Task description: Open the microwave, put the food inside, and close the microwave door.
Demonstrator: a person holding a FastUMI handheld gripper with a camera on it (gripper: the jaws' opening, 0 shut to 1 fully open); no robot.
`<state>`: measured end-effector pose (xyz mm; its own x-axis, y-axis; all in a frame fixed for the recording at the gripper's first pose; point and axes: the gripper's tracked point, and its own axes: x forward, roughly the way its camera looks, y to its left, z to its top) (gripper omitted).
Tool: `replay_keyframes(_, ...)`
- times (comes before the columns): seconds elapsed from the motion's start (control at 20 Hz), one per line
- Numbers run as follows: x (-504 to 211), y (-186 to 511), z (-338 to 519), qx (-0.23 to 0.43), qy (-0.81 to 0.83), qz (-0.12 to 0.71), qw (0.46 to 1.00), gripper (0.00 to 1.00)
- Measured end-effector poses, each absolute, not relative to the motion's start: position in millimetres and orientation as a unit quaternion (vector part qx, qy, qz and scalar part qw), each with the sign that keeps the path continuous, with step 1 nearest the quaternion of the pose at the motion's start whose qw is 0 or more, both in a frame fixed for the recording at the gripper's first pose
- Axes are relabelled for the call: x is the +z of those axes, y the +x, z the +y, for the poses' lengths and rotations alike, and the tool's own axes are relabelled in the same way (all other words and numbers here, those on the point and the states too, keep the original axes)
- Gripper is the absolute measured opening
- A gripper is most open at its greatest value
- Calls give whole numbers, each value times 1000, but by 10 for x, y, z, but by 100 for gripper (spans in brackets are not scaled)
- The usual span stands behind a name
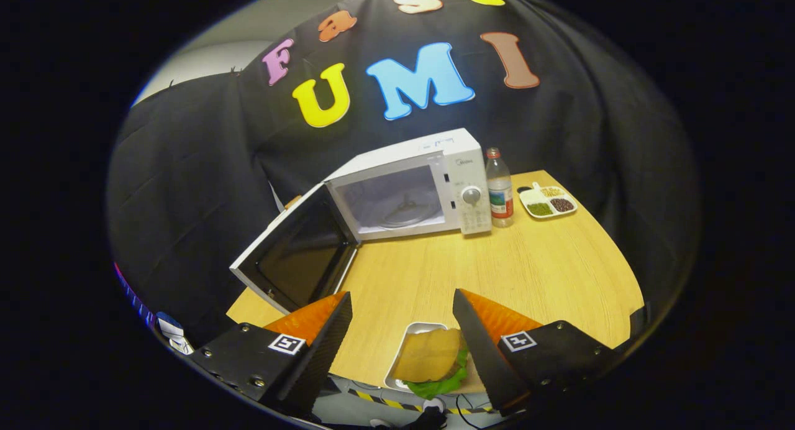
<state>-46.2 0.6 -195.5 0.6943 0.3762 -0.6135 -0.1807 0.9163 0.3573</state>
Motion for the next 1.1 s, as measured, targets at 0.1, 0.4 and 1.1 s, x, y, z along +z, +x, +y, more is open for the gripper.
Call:
replay_keyframes(0.1,-2191,-536,-122,150,149,399,892,96)
replay_keyframes(0.4,-2715,-675,-239,133,263,489,821,92)
replay_keyframes(1.1,-2936,-830,-151,117,416,547,717,29)
